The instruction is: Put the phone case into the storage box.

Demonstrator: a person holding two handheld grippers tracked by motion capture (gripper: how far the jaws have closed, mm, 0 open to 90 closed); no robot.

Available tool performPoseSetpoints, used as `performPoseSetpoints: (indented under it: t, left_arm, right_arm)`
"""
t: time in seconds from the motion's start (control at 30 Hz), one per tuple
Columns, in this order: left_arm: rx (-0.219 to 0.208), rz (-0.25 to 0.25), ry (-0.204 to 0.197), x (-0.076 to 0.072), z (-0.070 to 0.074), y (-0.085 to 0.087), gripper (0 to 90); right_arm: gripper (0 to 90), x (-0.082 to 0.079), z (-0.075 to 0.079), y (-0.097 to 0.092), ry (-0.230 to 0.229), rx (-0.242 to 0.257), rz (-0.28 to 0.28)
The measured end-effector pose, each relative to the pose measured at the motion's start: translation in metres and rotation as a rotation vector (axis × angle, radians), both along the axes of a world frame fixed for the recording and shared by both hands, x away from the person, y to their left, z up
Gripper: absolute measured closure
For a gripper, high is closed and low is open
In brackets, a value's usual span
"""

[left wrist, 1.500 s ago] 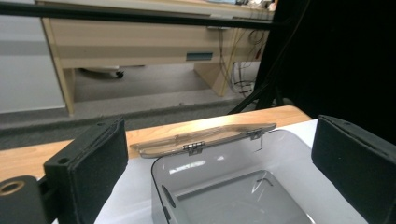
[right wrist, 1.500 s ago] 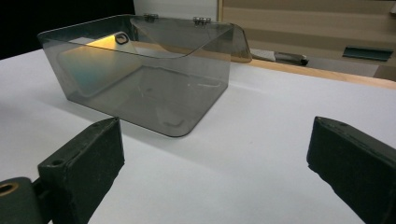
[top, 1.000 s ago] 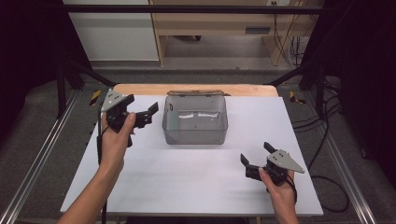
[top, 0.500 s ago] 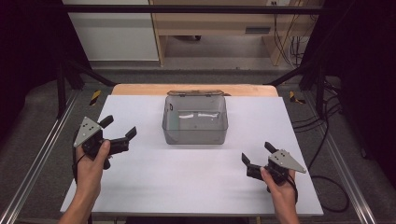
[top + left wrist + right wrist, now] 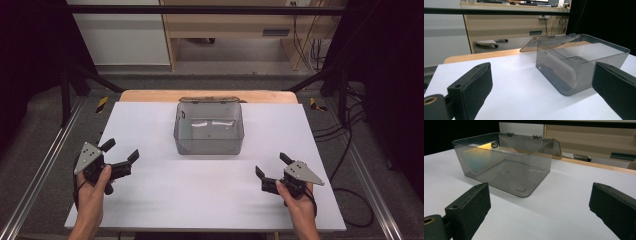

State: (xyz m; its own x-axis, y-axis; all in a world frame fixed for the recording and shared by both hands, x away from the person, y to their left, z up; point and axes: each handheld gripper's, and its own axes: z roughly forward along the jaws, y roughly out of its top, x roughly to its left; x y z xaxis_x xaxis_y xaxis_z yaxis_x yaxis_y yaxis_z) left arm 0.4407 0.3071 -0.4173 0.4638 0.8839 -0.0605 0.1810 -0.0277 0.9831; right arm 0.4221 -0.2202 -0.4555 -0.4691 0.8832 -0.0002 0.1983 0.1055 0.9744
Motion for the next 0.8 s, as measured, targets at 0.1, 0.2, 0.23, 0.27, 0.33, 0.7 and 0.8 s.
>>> performPoseSetpoints:
  t: [0.1,0.2,0.23,0.27,0.33,0.7,0.8]
  left_arm:
    - [-0.012,0.005,0.004,-0.003,-0.007,0.003,3.1]
    - [-0.016,0.006,0.008,-0.005,-0.012,0.006,3.1]
    - [-0.018,0.006,0.007,-0.005,-0.013,0.006,3.1]
    - [-0.019,0.005,0.006,-0.006,-0.015,0.007,3.1]
    - [-0.026,0.005,0.007,-0.007,-0.016,0.007,3.1]
    - [-0.046,-0.016,0.006,-0.011,-0.020,0.003,3.0]
    - [-0.050,-0.027,0.005,-0.013,-0.022,0.001,3.0]
  right_arm:
    - [4.0,0.000,0.000,0.001,0.001,-0.003,0.004]
    - [4.0,0.000,0.000,0.001,0.003,-0.002,0.007]
    - [4.0,0.000,0.000,0.001,0.003,-0.002,0.008]
    - [3.9,0.000,0.000,0.001,0.003,-0.004,0.010]
    - [3.9,0.000,-0.001,0.002,0.005,-0.002,0.011]
    - [3.7,0.000,-0.001,0.004,0.008,-0.004,0.025]
    - [3.7,0.000,-0.001,0.005,0.007,-0.002,0.028]
